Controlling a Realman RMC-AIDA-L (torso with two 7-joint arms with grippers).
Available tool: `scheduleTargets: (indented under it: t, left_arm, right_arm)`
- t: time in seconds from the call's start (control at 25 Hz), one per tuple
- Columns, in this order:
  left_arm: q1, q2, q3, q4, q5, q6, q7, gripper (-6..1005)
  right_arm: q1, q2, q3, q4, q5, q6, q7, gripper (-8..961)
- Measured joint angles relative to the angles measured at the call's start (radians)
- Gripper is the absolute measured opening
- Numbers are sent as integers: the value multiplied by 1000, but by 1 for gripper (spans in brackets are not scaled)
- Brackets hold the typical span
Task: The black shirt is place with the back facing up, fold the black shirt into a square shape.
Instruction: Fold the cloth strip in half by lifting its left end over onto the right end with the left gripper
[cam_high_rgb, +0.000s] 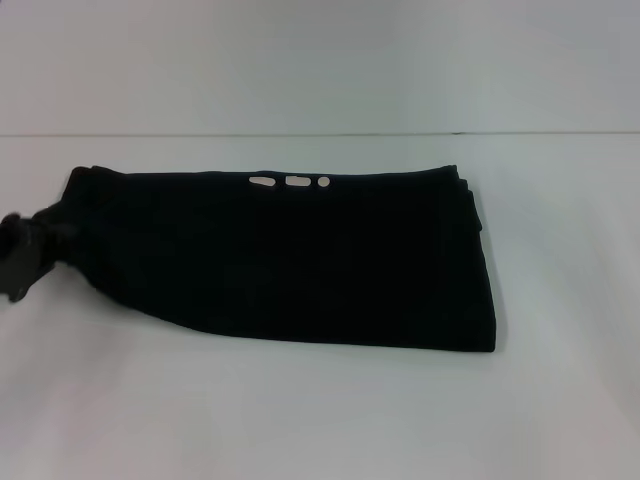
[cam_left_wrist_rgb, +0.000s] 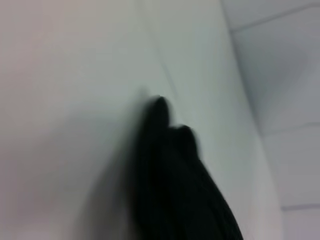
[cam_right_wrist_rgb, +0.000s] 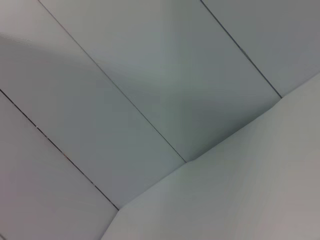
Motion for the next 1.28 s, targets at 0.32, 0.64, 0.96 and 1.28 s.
scheduleTargets:
  t: [0.32, 0.64, 0.96, 1.28]
  left_arm:
    - [-136, -13, 61, 118, -40, 204, -74, 119]
    - [-322, -72, 276, 121, -64, 218, -74, 118]
    - [-471, -118, 749, -159, -129, -30, 99, 119]
    - [-449, -120, 878, -81, -290, 70, 190, 202]
  right_arm:
    - [1, 1, -3, 6, 0, -7, -3, 789]
    - [7, 9, -4, 8, 0, -3, -5, 788]
    - [5, 10, -5, 11, -5, 0, -6, 789]
    - [5, 1, -6, 22, -40, 17, 4, 789]
